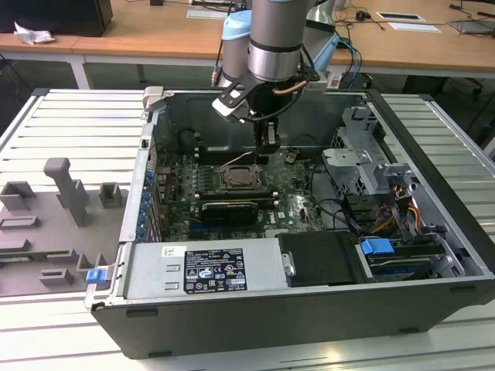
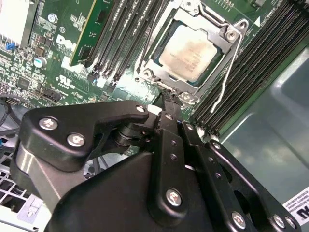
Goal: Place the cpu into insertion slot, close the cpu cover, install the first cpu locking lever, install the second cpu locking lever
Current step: 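Close the cpu cover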
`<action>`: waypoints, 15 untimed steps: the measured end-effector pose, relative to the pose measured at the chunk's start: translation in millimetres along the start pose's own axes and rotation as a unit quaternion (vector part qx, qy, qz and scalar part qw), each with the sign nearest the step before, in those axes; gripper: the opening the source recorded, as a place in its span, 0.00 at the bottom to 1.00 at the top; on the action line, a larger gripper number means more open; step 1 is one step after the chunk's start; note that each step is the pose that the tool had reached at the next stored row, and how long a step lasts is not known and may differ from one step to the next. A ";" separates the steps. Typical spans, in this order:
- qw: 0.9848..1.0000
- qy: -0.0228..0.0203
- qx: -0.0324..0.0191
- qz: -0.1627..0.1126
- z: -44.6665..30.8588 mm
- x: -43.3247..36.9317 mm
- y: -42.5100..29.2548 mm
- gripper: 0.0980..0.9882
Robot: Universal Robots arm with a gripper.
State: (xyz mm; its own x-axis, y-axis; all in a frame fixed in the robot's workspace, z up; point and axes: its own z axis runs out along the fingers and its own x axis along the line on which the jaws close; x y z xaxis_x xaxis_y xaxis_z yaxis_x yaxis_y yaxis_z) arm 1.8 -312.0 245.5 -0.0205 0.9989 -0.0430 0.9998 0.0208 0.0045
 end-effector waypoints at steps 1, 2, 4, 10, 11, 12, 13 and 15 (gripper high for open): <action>1.000 0.000 0.000 0.000 0.1 0.0 -1.1 0.01; 1.000 0.000 0.000 0.000 0.3 0.0 -2.1 0.01; 1.000 0.000 0.000 0.000 0.5 0.1 -5.4 0.01; 1.000 0.000 0.000 0.000 0.9 0.3 -15.1 0.01; 1.000 0.000 0.000 0.000 1.1 0.4 -18.6 0.01; 1.000 0.000 0.000 0.000 1.2 0.5 -21.7 0.01; 1.000 0.000 0.000 0.000 1.3 0.5 -23.6 0.01; 1.000 0.000 0.000 0.000 1.6 0.6 -27.3 0.01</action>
State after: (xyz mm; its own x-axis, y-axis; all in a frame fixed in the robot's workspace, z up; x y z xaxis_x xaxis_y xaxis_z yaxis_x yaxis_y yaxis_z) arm -25.5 -312.0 243.8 -0.0209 0.9989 -0.0430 0.9998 0.0211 0.0045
